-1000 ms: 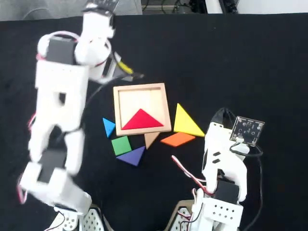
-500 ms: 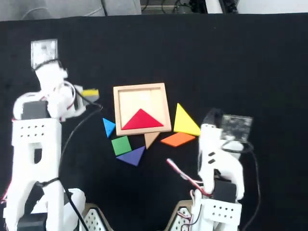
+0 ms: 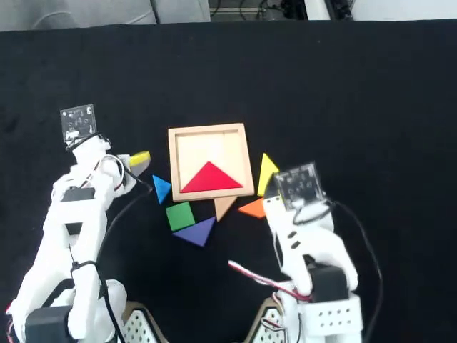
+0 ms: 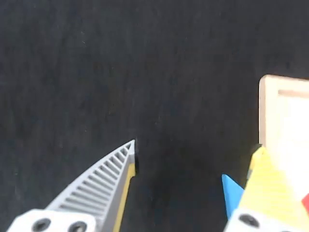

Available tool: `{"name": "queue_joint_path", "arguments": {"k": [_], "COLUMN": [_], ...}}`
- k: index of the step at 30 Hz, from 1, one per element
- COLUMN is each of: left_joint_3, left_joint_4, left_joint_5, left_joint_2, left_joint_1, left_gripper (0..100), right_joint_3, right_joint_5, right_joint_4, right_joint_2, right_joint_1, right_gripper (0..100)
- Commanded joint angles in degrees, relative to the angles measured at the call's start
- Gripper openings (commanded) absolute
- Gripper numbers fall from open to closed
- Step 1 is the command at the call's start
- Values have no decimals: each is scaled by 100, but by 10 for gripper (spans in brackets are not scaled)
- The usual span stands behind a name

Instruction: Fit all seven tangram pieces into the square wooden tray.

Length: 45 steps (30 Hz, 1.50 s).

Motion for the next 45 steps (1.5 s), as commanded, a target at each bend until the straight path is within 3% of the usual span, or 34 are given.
{"name": "queue_joint_path", "arguments": {"k": [1,6,11,13,16,22,27,30,35,45], "left_joint_3": [-22,-22,-22,-22,-22,-22,-22,-22,-22,-13], "left_joint_4": [-202,-202,-211,-211,-237,-325,-316,-316,-308,-299], "left_joint_5": [62,62,62,62,62,62,62,62,62,62], "left_joint_2": [-35,-35,-9,0,0,18,18,18,18,18], "left_joint_1": [-180,-374,-382,-382,-382,-356,-365,-356,-347,-347], "left_gripper": [360,360,360,360,360,360,360,360,360,360], "right_joint_3": [-1314,-3407,-5121,-5385,-5376,-4743,-4602,-4813,-4840,-4840], "right_joint_5": [53,-176,-114,185,598,580,589,633,1073,1116], "right_joint_4": [44,738,1952,2048,1952,1099,738,765,721,440], "right_joint_2": [1938,4866,7125,7626,7908,7969,8321,8690,9191,9279], "right_joint_1": [-167,-167,-176,-176,-299,-879,-527,-290,-387,-343], "right_gripper": [34,45,217,240,200,155,156,178,304,263]}}
